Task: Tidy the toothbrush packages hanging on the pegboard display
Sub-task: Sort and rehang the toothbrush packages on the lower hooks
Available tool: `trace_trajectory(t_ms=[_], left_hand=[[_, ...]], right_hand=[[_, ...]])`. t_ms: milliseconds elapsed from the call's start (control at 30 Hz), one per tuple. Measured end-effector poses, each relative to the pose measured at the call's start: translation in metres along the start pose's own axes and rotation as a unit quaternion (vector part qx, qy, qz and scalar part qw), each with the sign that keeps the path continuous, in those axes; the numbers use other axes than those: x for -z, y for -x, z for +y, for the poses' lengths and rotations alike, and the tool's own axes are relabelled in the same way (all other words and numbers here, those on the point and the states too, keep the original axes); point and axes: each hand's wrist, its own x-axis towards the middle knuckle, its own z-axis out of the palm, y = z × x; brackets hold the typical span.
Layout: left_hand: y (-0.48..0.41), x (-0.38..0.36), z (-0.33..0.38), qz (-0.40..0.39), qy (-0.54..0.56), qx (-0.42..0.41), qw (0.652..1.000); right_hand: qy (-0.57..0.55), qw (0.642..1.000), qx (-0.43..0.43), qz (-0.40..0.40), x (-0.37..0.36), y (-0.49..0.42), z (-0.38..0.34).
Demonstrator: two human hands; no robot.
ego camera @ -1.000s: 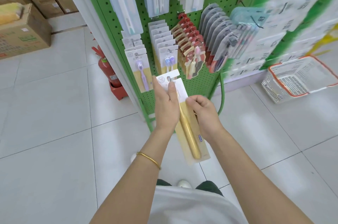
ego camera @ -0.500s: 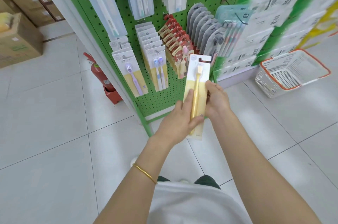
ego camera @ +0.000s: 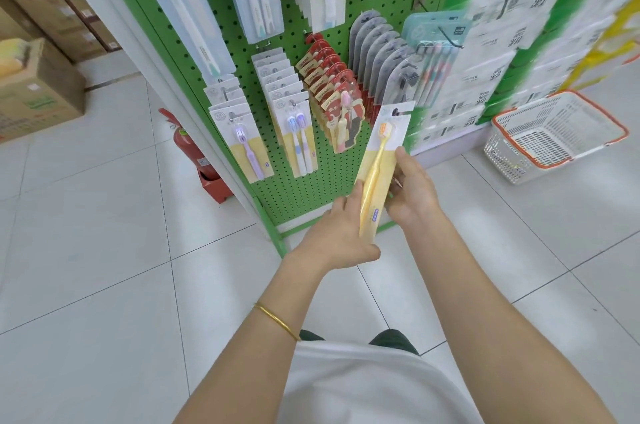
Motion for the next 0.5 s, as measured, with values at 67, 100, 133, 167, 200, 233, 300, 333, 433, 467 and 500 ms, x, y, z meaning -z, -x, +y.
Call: trace_trajectory(t_ms=[67,100,133,167,200,233,300,333,433,467,500], left_hand=[[-0.002,0.003,-0.003,-0.031,0.084,0.000,0.996],[-0.003,0.003,-0.005,-0.047,0.130,-0.003,0.990],[-0.004,0.003,-0.006,-0.061,0.173,-0.004,0.983],[-0.005,0.002,-0.007,-0.071,0.217,-0.004,0.974],[-0.006,0.000,-0.009,-0.078,0.261,0.000,0.962],[-0.007,-0.001,-0.010,-0.080,0.304,0.007,0.949],[-0.005,-0.001,-0.012,-0.069,0.363,0.024,0.929],[-0.004,0.000,-0.012,-0.054,0.373,0.032,0.926],[-0.003,0.007,-0.011,0.018,0.362,0.044,0.931],[-0.004,0.011,-0.011,0.042,0.363,0.043,0.930],[-0.005,0.015,-0.010,0.064,0.365,0.040,0.928]], right_hand=[[0.017,0.998,-0.030,-0.045,0.005,-0.001,0.002],[0.021,0.997,-0.036,-0.061,0.007,-0.001,0.004],[0.026,0.997,-0.036,-0.069,0.008,-0.002,0.006],[0.034,0.997,-0.034,-0.067,0.007,-0.002,0.007],[0.046,0.997,-0.031,-0.058,0.006,-0.001,0.008],[0.059,0.997,-0.025,-0.049,0.005,0.000,0.007],[0.093,0.994,-0.006,-0.053,0.004,0.000,0.005],[0.111,0.992,-0.001,-0.064,0.003,0.001,0.003],[0.154,0.982,0.010,-0.108,0.003,0.004,0.000],[0.166,0.978,0.011,-0.123,0.003,0.006,0.000],[0.176,0.975,0.011,-0.138,0.002,0.008,0.001]])
